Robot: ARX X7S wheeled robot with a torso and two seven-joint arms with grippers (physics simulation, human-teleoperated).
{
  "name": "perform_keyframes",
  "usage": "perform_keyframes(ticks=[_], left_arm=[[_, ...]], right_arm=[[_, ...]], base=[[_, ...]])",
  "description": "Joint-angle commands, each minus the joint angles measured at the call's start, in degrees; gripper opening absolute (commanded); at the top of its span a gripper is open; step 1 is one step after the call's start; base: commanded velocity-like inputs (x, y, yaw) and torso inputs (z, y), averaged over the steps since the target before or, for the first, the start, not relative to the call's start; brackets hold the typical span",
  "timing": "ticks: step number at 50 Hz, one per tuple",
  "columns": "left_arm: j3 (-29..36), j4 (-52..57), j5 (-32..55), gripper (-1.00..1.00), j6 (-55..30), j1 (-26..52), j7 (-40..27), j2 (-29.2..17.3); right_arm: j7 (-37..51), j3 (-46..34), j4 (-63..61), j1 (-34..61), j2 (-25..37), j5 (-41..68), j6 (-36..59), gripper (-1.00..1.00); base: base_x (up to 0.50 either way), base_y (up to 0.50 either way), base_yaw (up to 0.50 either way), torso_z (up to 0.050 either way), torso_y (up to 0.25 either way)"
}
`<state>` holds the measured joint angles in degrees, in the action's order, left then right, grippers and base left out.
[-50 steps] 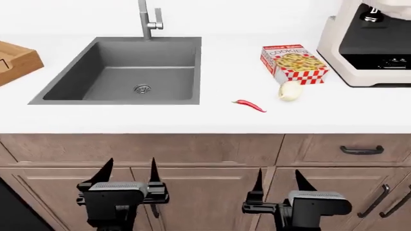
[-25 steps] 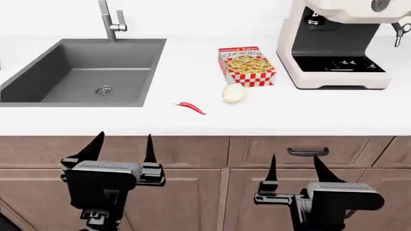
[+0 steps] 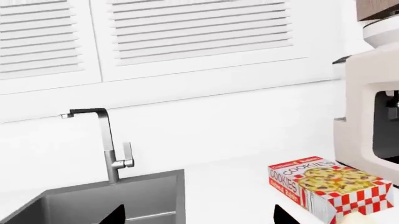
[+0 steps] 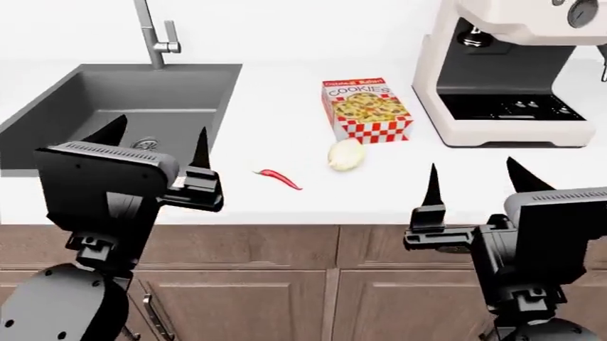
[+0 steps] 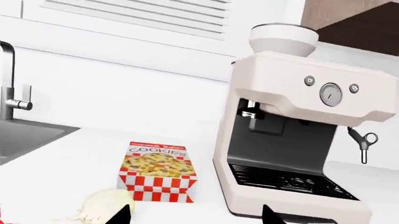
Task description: Pick up the fruits and vegetables and place them in the sink. Turn on the sink faucet to wash them. Then turn the sink off and put them in the tray.
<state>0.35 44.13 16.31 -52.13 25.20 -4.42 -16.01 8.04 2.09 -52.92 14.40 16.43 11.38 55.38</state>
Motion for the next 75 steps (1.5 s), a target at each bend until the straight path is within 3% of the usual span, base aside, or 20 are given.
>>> perform_keyframes(ticks=[1,27,36,50,63,75], left_arm=[[-0.5,1.8,2.2,1.0,-8.1,7.5,0.3,-2.1],[1.3,2.0,4.2,1.0,-11.2,8.5,0.7,-2.3],[4.8,7.8,10.4,1.0,-13.0,1.9,5.1,-1.4],[16.5,12.6,11.3,1.0,-10.4,-7.6,6.8,-3.8],[25.8,9.1,9.2,1.0,-8.6,-6.3,7.4,-4.1],[31.0,-3.5,6.9,1.0,-6.7,1.5,9.2,0.0]], right_arm=[[0.0,1.5,-5.1,6.9,1.7,2.7,11.3,1.0],[1.2,1.7,-5.3,6.1,2.5,4.4,10.7,1.0],[1.9,1.7,-4.9,5.4,2.6,4.5,9.1,1.0],[2.8,0.7,-4.0,4.2,3.1,4.5,7.2,1.0],[3.3,0.3,-2.3,3.0,3.4,4.2,5.0,1.0],[3.5,0.5,-1.5,2.4,3.5,4.3,3.8,1.0]], base=[[0.5,0.0,0.0,0.0,0.0],[0.5,0.0,0.0,0.0,0.001],[0.0,0.0,0.0,0.0,0.0],[0.0,0.0,0.0,0.0,0.0],[0.0,0.0,0.0,0.0,0.0],[0.0,0.0,0.0,0.0,0.0]])
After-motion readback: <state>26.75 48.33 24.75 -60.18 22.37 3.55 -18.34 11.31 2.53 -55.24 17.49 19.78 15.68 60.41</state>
